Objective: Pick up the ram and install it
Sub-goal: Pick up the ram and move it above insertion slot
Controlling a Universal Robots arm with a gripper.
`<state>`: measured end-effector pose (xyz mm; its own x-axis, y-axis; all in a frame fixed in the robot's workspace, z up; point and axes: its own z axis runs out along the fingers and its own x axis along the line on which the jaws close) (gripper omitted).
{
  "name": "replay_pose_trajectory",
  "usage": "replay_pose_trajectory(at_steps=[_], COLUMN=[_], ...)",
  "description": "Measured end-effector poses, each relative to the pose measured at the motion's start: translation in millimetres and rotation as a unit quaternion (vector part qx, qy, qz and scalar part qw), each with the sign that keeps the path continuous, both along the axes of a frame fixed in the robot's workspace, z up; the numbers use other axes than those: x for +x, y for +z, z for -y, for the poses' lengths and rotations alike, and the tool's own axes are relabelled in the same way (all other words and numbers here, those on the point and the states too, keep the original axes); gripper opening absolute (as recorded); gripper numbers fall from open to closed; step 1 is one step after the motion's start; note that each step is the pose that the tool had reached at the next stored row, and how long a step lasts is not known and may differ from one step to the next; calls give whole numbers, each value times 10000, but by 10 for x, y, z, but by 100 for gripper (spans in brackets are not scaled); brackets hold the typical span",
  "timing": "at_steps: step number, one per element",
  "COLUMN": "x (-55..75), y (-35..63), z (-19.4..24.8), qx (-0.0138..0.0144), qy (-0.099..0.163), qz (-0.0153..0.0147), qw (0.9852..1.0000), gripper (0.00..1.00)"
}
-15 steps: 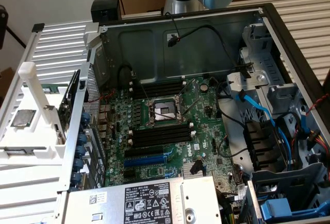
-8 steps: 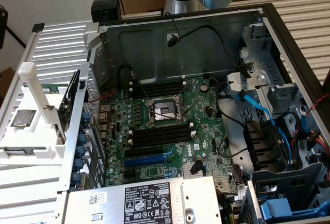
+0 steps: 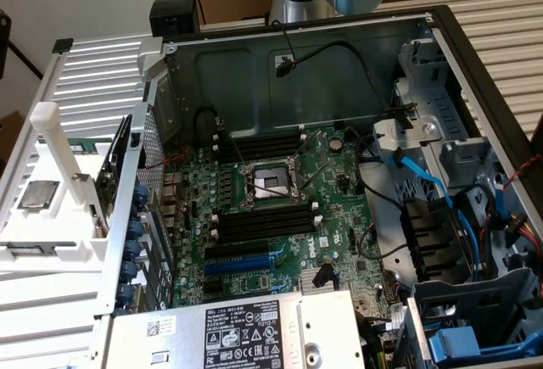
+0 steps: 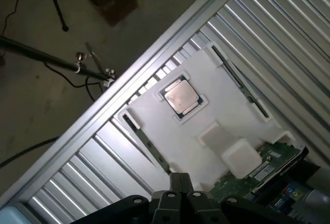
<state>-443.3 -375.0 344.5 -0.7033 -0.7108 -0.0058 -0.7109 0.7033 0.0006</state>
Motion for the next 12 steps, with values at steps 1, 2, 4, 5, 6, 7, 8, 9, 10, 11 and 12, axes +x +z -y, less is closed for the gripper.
replay_pose_trajectory(at_steps=[1,2,4,5,6,7,8,9,10,11,12], x=[0,0,0,0,0,0,0,0,0,0,0], y=[-1,-1,-2,-2,-3,-4,-4,-5,-5,-7,-8], z=[0,0,0,0,0,0,0,0,0,0,0], qx=[0,0,0,0,0,0,0,0,0,0,0], qy=[91,180,365,458,548,637,730,819,915,1189,1280], qz=[0,0,0,0,0,0,0,0,0,0,0], qw=[10000,9998,9993,9990,9985,9980,9973,9966,9958,9929,9918], gripper=[10,10,10,10,10,10,10,10,10,10,10])
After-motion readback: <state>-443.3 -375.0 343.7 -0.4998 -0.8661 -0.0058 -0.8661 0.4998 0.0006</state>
